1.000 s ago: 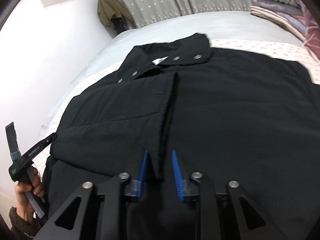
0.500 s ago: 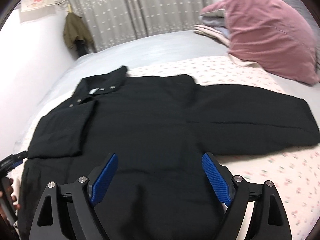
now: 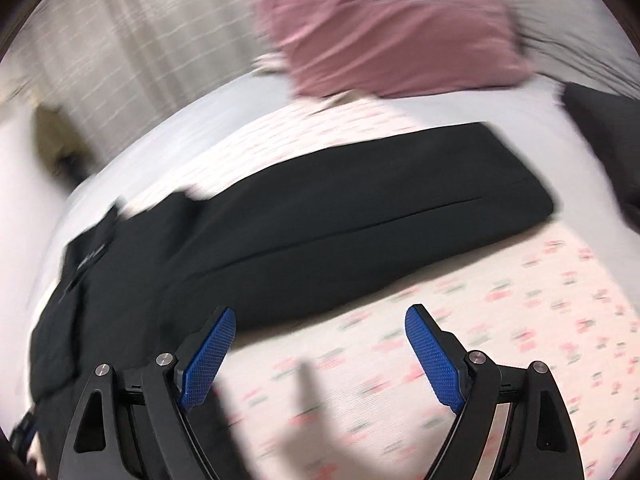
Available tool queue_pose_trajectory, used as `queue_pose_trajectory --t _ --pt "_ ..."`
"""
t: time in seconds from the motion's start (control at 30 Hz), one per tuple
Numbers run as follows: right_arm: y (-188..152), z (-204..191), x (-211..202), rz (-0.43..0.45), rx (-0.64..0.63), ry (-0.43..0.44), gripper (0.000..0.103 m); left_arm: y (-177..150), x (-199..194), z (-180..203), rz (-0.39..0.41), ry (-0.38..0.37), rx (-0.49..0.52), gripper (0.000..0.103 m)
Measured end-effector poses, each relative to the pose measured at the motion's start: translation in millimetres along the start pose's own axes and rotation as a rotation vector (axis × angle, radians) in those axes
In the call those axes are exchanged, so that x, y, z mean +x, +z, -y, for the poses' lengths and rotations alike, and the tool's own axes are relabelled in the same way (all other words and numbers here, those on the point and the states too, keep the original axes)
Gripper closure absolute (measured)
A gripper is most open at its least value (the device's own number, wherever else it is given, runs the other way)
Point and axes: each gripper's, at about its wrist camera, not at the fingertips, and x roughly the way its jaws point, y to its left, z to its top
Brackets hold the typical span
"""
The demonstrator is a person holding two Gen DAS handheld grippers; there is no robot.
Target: Fold large clothes
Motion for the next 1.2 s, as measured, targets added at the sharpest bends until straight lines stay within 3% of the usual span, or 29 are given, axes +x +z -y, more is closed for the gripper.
queue_pose_trajectory --t 0.07,0.13,0.3,0.37,0.67,0.7,0.77,0.87,0.9,1.0,1.2 --pt "9 30 6 0.022 0.077 -0.087 0.015 2 4 -1 0.0 -0.004 -0.005 0.0" --pt "15 53 12 0.025 0.152 -0.118 0.015 3 13 -1 -0.025 -0.005 -0.01 0.0" --pt "20 106 38 0.003 0.335 -0.086 0.015 -2 18 -3 -0.055 0.01 -0.02 0.0" --pt "23 109 41 0.065 0.32 -0.081 0.015 -2 17 -4 -0.048 0.028 -0.015 0.0" --pt "29 102 50 0.103 0.257 -0.072 0.013 -1 26 -16 -0.118 0.029 -0.072 0.0" --pt "32 102 53 0.103 0.258 -0.063 0.016 -1 26 -17 -0.12 0.036 -0.071 0.0" --pt "32 100 54 0.095 0.268 -0.036 0.033 -1 24 -17 -0.108 0.051 -0.059 0.0" --pt "35 98 52 0.071 0.289 0.035 0.069 0 20 -17 -0.09 0.064 -0.046 0.0" --pt "36 96 51 0.072 0.281 0.042 0.086 0 19 -18 -0.085 0.064 -0.045 0.0" --pt "37 86 42 0.113 0.242 0.007 0.093 2 19 -19 -0.094 0.038 -0.044 0.0" --pt "43 70 15 0.182 0.214 0.007 0.096 4 16 -14 -0.094 0.016 -0.011 0.0"
